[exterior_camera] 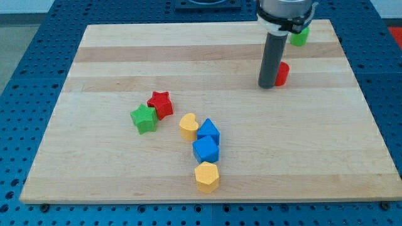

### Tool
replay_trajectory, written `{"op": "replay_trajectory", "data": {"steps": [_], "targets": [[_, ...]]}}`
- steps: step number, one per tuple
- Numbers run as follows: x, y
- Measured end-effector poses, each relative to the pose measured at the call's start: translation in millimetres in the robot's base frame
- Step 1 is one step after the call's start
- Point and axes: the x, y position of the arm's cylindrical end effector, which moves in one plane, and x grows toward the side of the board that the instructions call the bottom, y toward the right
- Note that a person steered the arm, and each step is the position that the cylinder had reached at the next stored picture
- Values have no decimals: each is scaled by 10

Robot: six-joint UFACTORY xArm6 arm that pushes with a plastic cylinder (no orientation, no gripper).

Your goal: Move the red circle to the bottom of the green circle

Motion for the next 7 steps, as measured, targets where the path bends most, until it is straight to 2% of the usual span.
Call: {"op": "replay_trajectory", "data": {"steps": [2, 4, 6, 7], "targets": [[-350, 346], [-380, 439], [-49, 627], [-96, 771]]}}
